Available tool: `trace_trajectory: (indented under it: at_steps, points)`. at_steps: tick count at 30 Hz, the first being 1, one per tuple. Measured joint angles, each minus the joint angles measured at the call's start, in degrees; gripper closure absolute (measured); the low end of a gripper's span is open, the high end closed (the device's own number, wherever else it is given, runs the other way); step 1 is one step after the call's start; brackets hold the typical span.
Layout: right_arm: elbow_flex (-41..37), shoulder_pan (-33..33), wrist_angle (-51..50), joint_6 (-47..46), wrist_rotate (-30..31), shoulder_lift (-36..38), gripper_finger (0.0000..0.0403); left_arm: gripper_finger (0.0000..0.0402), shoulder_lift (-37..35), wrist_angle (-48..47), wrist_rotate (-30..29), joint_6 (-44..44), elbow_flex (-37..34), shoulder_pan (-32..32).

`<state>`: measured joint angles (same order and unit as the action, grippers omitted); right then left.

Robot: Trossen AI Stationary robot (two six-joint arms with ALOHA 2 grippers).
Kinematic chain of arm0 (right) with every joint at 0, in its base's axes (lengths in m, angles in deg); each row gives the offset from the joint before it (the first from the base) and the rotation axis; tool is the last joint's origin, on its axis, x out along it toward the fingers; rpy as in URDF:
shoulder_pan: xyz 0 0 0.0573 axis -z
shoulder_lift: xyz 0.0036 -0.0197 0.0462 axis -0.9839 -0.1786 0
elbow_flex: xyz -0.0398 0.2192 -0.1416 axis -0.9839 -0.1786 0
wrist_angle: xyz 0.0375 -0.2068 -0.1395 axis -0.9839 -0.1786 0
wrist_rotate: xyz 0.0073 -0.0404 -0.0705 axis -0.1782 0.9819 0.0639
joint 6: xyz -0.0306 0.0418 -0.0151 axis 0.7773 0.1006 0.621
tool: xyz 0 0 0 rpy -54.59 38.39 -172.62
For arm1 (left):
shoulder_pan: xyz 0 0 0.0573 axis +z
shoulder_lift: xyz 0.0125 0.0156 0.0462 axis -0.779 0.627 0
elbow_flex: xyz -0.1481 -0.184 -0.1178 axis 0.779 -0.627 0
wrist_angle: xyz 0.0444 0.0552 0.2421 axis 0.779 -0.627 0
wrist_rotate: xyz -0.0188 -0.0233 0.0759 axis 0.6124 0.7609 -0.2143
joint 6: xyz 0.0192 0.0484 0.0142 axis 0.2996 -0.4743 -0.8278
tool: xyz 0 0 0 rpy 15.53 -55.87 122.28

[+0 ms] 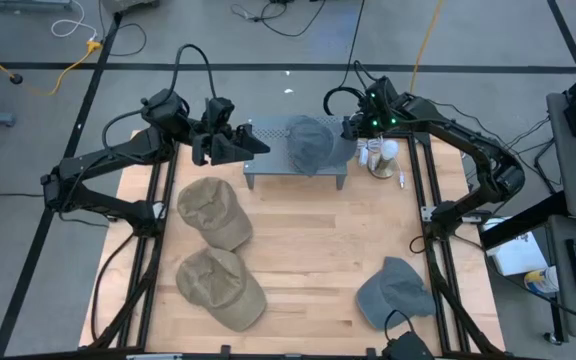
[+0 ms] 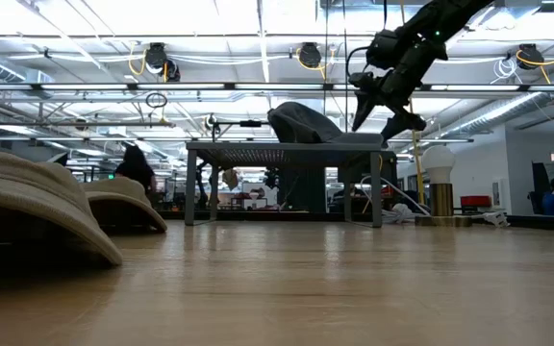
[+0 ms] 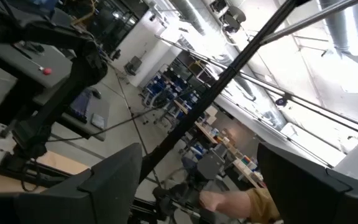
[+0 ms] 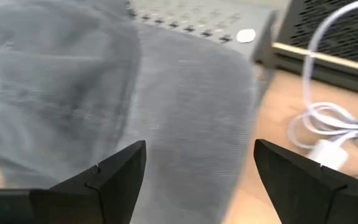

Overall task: Pick & Place hat
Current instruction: Put the top black cap on the shelf, then stack the black cap on top of the black cap on the shelf

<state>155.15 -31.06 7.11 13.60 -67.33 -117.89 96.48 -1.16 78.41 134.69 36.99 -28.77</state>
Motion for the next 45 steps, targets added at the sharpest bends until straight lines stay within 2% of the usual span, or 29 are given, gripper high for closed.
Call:
trace_trajectory:
  at_steps: [7, 15, 22, 27, 31, 38, 45]
  points:
    - [0.0, 0.9, 0.2, 0.1, 1.1, 1.4, 0.0120, 0.0089, 0.0, 0.0, 1.8, 1.7, 0.0, 0.0]
    - [0.1, 5.1, -0.8, 0.3, 5.4, 7.8, 0.0120, 0.0074, 0.0, 0.0, 1.8, 2.8, 0.0, 0.0]
    - [0.1, 3.8, -11.6, 6.2, 4.1, 15.2, 0.0118, 0.0070, 0.0, 0.0, 1.7, 2.8, 0.0, 0.0]
    - [0.1, -1.1, -22.1, 7.5, 12.4, 19.8, 0.0123, 0.0076, 0.0, 0.0, 1.7, 2.7, 0.0, 0.0]
    - [0.1, -6.2, -29.6, 3.3, 19.1, 22.2, 0.0126, 0.0076, 0.0, 0.0, 1.4, 2.7, 0.0, 0.0]
    - [0.1, -15.6, -39.5, -10.4, 18.7, 22.9, 0.0126, 0.0070, 0.0, 0.0, 1.2, 2.6, 0.0, 0.0]
    - [0.1, -29.1, -43.2, -22.3, 18.6, 22.3, 0.0126, 0.0080, 0.0, 0.0, 1.2, 2.9, 0.0, 0.0]
